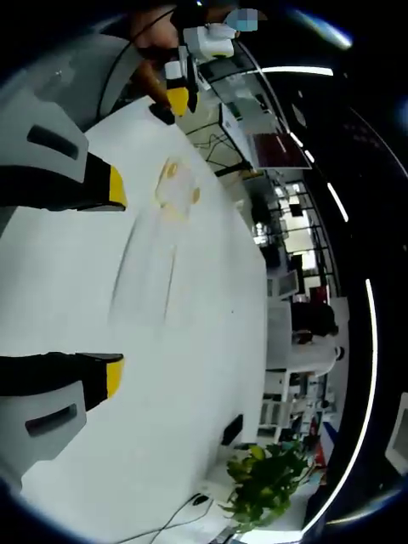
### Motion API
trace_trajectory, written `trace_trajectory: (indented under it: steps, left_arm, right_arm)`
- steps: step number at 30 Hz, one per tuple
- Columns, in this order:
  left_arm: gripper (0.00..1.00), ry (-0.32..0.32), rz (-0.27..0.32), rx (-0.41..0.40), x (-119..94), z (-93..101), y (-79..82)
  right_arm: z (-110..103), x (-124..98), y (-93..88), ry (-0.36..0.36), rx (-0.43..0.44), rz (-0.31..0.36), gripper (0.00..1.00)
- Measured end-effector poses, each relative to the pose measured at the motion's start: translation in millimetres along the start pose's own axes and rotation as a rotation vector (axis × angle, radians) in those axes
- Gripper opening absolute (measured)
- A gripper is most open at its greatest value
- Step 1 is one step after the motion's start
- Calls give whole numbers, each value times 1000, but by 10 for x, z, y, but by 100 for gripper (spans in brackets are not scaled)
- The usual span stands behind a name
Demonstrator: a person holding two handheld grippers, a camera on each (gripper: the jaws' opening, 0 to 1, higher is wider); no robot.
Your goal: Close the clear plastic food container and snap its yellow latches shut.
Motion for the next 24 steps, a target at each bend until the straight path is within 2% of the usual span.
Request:
trace_trajectory:
  steps: [24]
  left_arm:
    - [51, 1, 0, 1, -17, -1, -3]
  right_arm:
    - [-15, -10, -8, 2, -4, -5, 64]
Point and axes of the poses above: the point that each gripper's makers call its tool centre point, and the gripper's own axes: x roughly forward along the fingers, z roughly to its right, y roughly out of its top, the point moved 5 cm from there along -x, roughly backward along the fingers
